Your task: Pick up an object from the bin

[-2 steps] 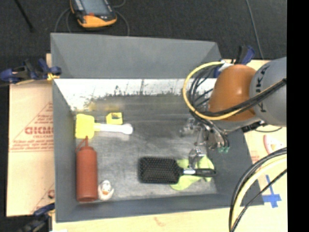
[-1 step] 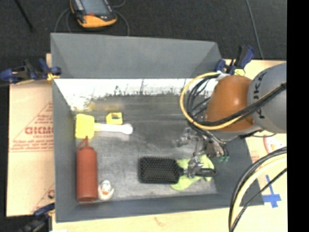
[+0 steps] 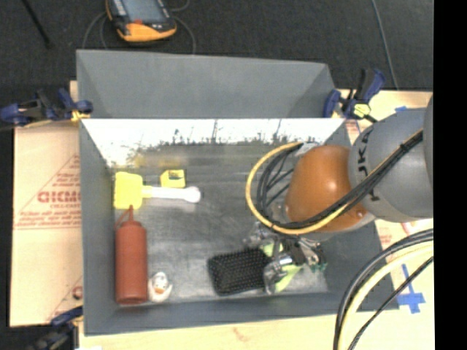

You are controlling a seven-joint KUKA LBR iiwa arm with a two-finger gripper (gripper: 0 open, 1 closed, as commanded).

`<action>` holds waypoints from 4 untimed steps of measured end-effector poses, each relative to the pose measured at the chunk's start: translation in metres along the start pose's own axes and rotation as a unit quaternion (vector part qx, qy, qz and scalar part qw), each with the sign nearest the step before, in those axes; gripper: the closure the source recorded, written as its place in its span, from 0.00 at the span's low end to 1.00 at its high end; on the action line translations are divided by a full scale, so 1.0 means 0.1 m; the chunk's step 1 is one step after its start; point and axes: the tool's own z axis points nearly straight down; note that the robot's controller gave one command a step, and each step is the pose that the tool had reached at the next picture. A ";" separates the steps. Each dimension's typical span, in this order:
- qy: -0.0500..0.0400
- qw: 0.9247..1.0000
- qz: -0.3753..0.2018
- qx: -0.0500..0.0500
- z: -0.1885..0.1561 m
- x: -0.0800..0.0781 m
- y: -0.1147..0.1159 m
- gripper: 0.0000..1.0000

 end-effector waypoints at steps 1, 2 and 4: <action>0.000 1.000 0.000 0.000 0.00 0.00 0.00 1.00; 0.005 1.000 -0.007 -0.001 -0.43 -0.02 0.01 1.00; 0.002 1.000 0.016 -0.001 -1.43 -0.14 0.04 1.00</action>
Offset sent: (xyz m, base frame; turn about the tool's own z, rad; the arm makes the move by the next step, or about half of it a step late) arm 0.0076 0.0042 0.0843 -0.0298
